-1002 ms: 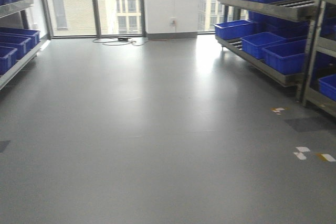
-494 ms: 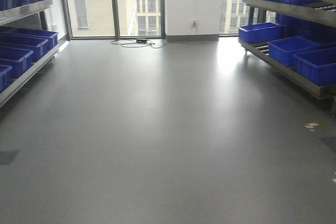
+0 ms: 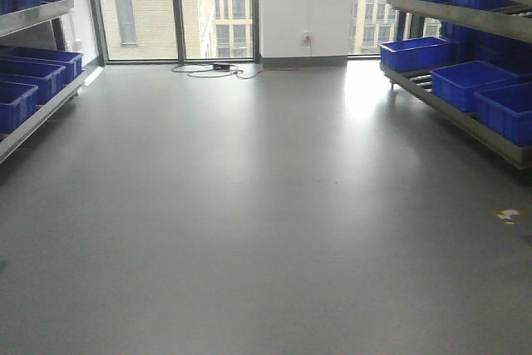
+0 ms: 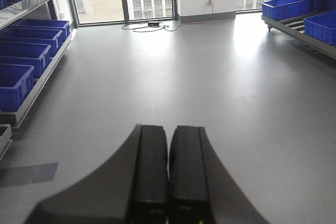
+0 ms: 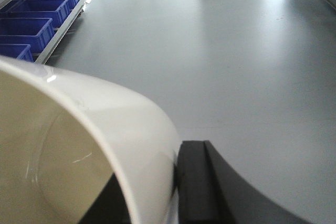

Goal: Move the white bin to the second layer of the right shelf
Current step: 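Drive toward the windows holding the bin in the right gripper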

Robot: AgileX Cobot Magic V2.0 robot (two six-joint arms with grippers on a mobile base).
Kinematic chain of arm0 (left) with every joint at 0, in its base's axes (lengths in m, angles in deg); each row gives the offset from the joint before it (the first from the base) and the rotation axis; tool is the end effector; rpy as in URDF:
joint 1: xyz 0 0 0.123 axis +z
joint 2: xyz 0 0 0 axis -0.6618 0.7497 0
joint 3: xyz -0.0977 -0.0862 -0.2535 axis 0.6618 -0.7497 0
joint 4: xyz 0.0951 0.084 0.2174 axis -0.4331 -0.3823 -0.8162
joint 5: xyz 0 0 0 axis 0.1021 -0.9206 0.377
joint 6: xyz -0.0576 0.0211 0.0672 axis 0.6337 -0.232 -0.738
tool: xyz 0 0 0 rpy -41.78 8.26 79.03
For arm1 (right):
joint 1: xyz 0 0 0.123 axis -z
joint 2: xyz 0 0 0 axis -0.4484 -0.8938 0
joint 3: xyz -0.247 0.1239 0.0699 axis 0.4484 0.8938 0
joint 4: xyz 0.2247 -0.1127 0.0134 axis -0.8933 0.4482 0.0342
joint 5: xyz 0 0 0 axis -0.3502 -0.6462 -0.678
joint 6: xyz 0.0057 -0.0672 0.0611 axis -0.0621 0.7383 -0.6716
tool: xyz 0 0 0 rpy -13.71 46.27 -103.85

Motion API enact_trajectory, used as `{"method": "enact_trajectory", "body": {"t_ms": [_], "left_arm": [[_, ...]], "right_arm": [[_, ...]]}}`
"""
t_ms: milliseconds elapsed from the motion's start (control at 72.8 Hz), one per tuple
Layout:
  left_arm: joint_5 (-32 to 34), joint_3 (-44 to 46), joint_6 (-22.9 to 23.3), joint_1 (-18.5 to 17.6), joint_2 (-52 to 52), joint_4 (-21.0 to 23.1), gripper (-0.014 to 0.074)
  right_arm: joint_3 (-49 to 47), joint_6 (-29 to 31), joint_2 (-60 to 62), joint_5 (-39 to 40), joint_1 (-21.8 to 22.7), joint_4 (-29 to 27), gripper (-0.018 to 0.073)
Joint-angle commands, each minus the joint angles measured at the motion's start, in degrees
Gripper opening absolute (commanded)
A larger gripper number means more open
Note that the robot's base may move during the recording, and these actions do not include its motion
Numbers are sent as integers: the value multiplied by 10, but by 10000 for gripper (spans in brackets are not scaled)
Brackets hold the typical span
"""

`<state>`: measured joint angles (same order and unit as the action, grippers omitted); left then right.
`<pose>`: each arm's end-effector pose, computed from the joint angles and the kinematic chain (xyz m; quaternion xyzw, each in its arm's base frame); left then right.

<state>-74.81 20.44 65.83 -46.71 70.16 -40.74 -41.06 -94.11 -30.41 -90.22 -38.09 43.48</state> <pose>0.0557 -0.0051 0.1962 0.0497 0.7323 -0.0164 0.6790 0.1278 0.0254 0.3625 0.0217 0.7814 0.1376 0.6082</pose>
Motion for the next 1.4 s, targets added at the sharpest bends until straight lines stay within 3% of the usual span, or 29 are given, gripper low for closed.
{"method": "enact_trajectory", "body": {"t_ms": [0, 1387], "left_arm": [[50, -21, 3, -3, -8, 0, 85], [50, -21, 3, -3, -8, 0, 85]], "right_arm": [[-18, 1, -2, 58, 4, 4, 55], [-18, 1, -2, 58, 4, 4, 55]]}}
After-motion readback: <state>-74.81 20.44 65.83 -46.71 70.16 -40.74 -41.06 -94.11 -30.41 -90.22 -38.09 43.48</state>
